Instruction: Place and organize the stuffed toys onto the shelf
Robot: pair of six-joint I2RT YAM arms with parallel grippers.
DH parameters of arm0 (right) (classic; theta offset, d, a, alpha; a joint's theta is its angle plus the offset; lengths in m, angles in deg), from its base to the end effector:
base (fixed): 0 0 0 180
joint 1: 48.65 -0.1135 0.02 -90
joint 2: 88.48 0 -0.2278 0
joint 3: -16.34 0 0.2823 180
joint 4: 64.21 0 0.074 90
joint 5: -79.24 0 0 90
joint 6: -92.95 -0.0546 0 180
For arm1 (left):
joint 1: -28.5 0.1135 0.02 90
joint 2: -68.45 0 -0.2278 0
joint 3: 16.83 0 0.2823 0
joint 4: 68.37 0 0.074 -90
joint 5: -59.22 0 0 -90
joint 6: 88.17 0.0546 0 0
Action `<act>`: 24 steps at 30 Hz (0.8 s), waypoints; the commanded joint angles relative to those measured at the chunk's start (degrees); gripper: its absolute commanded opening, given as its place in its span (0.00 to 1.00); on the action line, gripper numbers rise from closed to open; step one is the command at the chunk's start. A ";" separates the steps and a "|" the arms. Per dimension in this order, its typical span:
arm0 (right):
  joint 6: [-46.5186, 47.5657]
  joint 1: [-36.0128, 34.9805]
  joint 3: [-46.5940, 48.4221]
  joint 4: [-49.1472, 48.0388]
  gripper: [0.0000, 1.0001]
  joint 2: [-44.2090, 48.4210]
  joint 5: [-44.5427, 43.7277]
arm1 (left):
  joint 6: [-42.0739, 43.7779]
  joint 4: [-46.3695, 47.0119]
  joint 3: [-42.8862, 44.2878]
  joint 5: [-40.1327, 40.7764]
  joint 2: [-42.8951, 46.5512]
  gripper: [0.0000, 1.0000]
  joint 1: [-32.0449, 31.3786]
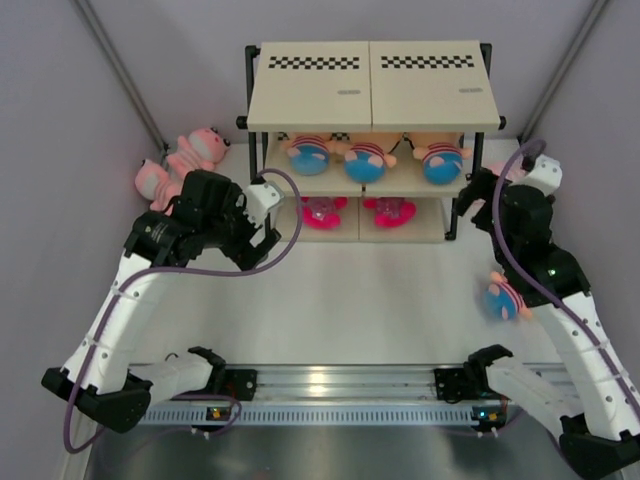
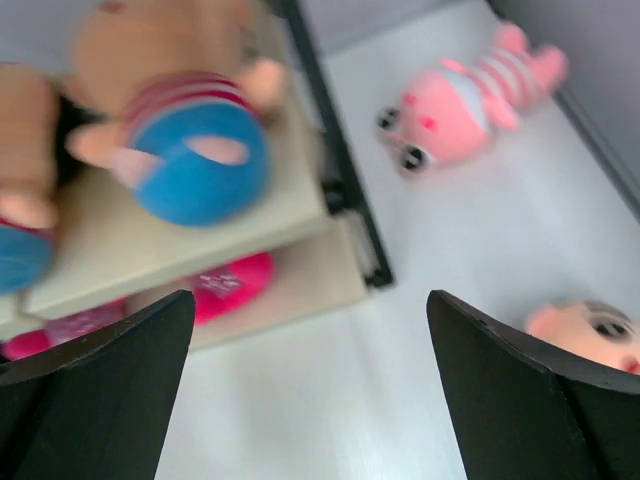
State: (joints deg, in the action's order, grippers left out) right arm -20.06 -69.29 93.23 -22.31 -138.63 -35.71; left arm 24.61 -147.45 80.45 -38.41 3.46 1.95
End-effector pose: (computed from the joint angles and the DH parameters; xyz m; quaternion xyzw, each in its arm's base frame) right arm 0.2377 0.0649 0.3831 0.1473 0.7726 0.0613 0.6146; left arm 0.2204 -0.1183 0.3774 0.4094 0.8328 -0.0739 0.3652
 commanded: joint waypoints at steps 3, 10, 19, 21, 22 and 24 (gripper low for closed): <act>-11.96 4.29 -5.98 20.46 0.99 4.52 -17.13 | 0.07 1.94 -1.25 -0.36 1.80 0.99 0.44; -14.61 20.77 -18.46 11.88 0.99 6.30 -15.84 | -0.29 1.86 -1.08 -1.50 2.41 0.99 0.44; -14.35 36.64 -31.65 -0.53 0.99 -3.98 -5.46 | 0.07 1.86 -1.43 -2.20 2.50 0.99 0.53; -14.09 36.73 -33.15 -3.68 0.99 -7.48 -3.19 | 0.07 1.86 -1.25 -2.56 2.24 0.99 0.53; -13.91 36.73 -33.50 -4.57 0.97 -8.72 -2.31 | 0.07 1.94 -1.08 -2.56 2.15 0.99 0.53; -13.04 36.90 -33.59 -6.50 0.83 -11.01 1.28 | 0.07 1.94 -0.99 -2.47 1.97 0.99 0.53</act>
State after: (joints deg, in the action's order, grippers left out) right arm -34.07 -33.10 60.56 -23.64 -146.85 -40.06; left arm 24.61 -147.47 79.14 -40.08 5.41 2.21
